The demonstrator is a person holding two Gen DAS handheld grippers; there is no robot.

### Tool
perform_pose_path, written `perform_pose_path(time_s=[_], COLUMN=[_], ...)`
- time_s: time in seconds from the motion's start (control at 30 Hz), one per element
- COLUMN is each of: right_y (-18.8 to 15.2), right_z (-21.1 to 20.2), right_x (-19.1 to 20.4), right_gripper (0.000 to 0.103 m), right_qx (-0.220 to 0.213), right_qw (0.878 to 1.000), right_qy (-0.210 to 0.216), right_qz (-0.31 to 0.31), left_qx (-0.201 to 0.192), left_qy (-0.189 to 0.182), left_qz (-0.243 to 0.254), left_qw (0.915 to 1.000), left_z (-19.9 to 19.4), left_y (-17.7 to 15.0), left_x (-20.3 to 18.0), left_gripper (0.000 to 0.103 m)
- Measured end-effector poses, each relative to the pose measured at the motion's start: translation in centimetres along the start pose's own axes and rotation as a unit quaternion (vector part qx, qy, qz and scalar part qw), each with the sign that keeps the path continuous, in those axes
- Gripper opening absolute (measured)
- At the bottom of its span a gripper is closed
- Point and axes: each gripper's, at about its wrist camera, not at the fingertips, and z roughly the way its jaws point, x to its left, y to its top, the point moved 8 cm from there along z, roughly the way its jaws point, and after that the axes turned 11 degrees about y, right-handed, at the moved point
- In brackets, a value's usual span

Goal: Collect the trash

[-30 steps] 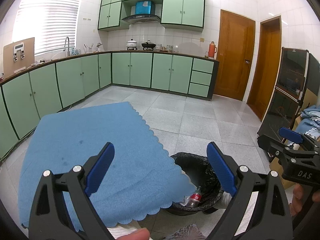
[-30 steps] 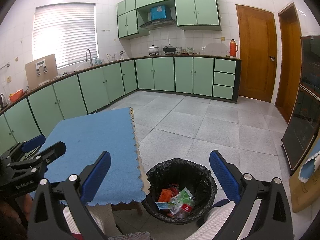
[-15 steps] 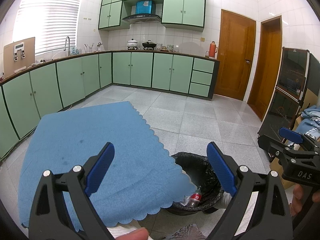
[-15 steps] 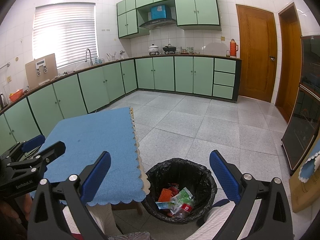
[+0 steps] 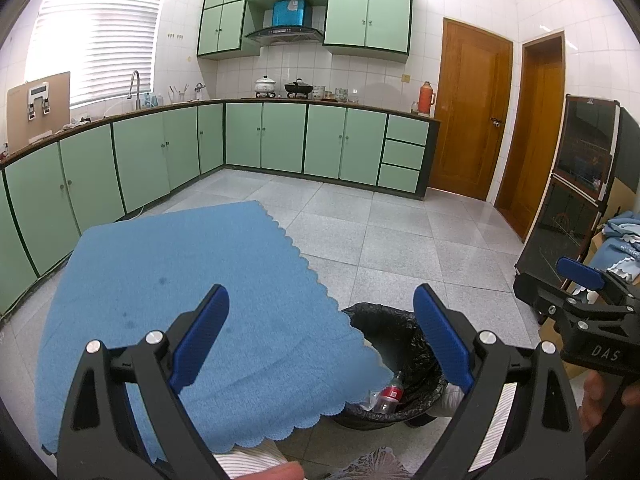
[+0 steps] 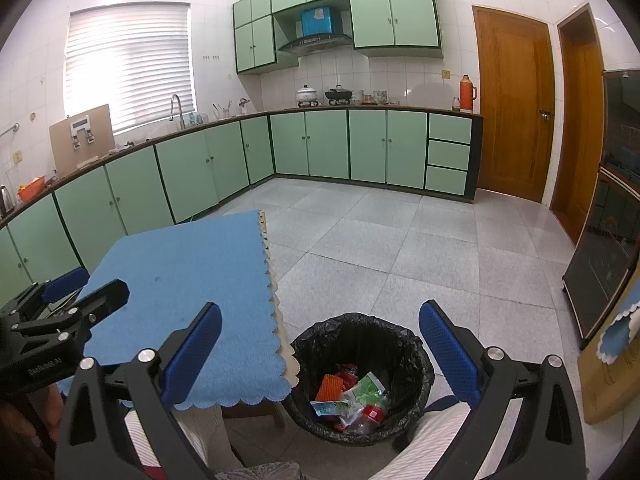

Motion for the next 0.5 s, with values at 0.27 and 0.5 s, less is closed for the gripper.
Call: perform_pose_path(time_s=[0.27,0.5], right_y=[0.01,0.02], right_z=[0.01,0.01], right_x=[0.02,0.03], right_gripper=[0.097,0.097], right_qx=[0.0,0.001], right_qw=[1.0,1.0], right_qy=[0.0,0.0], right_qz=[0.0,0.0], left_qx=[0.003,0.004], left_qy=[0.0,0.0], left_qz=[-0.001,-0.001], left_qw=[1.0,1.0], left_z=[0.12,0.15], left_y=[-0.24,-0.37], left_x=[-0.47,-0.57], left_gripper=[0.09,0.09])
